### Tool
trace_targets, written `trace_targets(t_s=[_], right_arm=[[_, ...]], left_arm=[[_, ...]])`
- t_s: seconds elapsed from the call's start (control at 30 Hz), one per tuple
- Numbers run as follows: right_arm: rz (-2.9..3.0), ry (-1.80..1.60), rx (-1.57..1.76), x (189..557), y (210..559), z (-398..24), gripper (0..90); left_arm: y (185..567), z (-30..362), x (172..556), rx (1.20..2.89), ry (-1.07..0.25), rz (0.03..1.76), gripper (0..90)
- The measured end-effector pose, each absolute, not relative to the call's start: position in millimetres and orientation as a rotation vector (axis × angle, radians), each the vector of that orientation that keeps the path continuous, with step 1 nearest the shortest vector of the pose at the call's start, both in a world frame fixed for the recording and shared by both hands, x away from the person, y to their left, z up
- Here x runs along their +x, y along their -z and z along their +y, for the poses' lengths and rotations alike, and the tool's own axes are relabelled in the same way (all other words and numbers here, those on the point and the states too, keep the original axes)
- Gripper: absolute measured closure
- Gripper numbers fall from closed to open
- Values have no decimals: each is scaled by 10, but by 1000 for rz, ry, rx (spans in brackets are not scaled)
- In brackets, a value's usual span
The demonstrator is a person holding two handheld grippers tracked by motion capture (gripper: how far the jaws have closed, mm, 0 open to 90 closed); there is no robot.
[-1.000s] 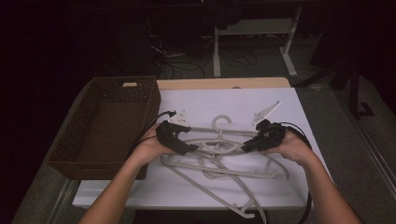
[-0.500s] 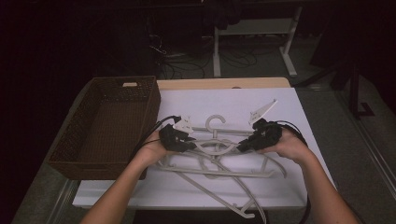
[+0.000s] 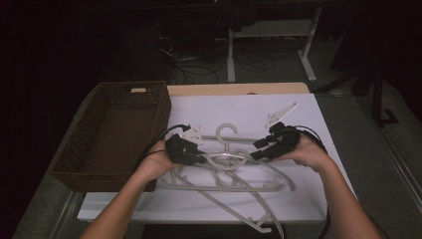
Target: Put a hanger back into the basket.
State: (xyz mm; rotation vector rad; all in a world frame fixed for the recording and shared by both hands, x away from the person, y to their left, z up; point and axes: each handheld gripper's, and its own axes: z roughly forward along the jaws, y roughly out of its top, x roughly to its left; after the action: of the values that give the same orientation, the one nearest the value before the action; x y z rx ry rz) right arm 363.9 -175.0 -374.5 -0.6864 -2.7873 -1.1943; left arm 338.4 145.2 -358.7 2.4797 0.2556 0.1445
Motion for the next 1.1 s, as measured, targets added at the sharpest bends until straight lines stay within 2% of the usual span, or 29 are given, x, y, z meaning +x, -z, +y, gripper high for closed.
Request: trace_targets(t_s=[0.1,0.3,0.37,0.57,0.6,0.7,0.73,0.77,0.8,0.83,0.9,1.1], right_arm=[[-2787,1232,-723,3652,3678,-1784,348],[-2778,1334,-791,3640,3565,-1917,262],[-2775,1358,-813,3634,3535,-1969,250],[-2780,1382,-848,3618,3511,-2042,221],[-2783,1379,-853,3620,3522,-2038,216],[-2788,1357,-870,3616,3568,-2008,200],[-2788,1357,-870,3616,3568,-2008,200],[-2793,1351,-879,3615,3606,-1988,190],[-2793,1351,-879,3615,3606,-1988,190],[-2798,1345,-895,3605,3643,-1974,184],[-2799,1348,-911,3591,3677,-1970,183],[-2804,1361,-965,3545,3783,-1979,165]], left_arm=[[3510,1506,3373,2465,-147,263,823],[3177,1899,3394,2442,-230,362,823],[3148,1954,3399,2438,-242,376,823],[2830,2557,3458,2325,-317,511,823],[2830,2557,3458,2325,-317,511,823],[2640,2942,3505,2272,-405,599,823],[2640,2942,3505,2272,-405,599,823],[2573,3142,3531,2250,-440,648,823],[2573,3142,3531,2250,-440,648,823],[2528,3340,3550,2226,-477,698,823],[2514,3439,3560,2217,-496,725,823],[2504,4094,3585,2150,-605,906,823]])
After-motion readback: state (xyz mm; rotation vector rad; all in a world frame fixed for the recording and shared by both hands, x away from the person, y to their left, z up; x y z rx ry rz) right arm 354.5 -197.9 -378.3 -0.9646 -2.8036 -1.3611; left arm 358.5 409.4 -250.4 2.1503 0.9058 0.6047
